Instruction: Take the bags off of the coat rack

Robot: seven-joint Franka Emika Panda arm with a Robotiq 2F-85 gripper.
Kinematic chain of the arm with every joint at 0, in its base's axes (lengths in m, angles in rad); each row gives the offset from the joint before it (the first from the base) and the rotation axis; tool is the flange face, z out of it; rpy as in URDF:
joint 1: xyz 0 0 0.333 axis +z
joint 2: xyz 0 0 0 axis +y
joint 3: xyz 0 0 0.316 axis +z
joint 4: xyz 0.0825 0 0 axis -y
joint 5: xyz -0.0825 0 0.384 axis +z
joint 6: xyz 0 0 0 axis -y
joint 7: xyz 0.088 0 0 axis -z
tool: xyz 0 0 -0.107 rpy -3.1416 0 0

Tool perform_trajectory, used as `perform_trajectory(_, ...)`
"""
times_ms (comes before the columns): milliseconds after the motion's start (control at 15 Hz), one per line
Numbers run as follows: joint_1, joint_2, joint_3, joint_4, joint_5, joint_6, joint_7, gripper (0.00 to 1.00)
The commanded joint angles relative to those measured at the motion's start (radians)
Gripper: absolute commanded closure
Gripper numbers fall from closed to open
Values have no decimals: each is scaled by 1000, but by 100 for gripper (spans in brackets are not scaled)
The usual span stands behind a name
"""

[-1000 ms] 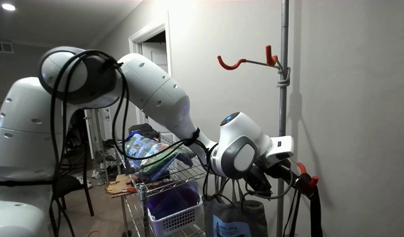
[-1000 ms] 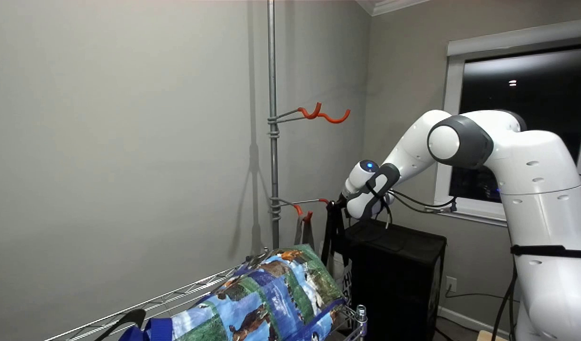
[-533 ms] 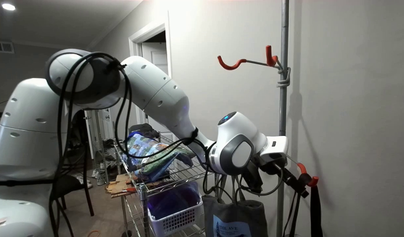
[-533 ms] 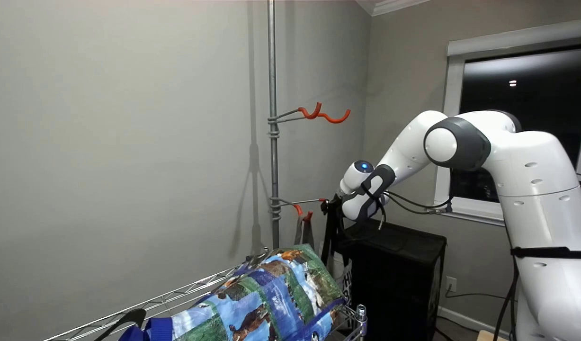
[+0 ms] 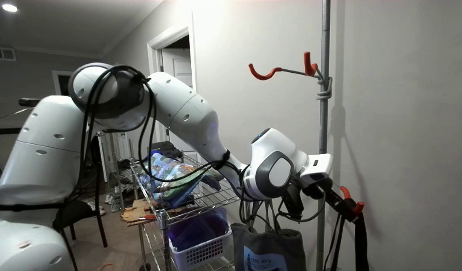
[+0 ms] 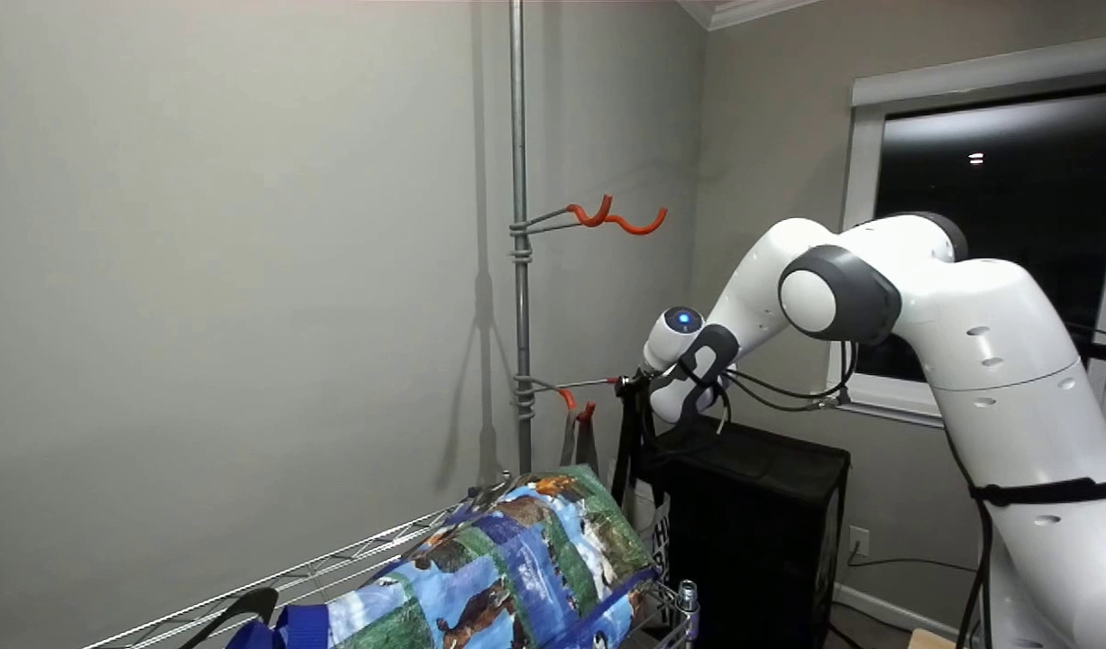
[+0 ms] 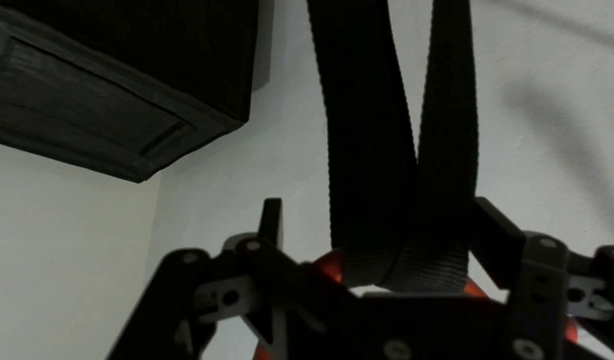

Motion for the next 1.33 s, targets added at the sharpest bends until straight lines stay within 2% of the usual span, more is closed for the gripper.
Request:
perform_trajectory(0,87,67,-104,10,-8,10,51,40)
perform_trajectory(200,137,93,-158,3,0,6,66,59)
perform_trajectory(400,159,90,-175,-4,2,-20,60,80)
perform_trajectory(600,168,75,-175,-9,4,-50,52,95)
perform_trajectory(800,173,42,-169,-16,-5,-117,29,100)
perform_trajectory(933,193,-2,-182,-24,-13,-191,17,96)
perform_trajectory(1267,268,-97,-256,-16,-31,-313,21,96)
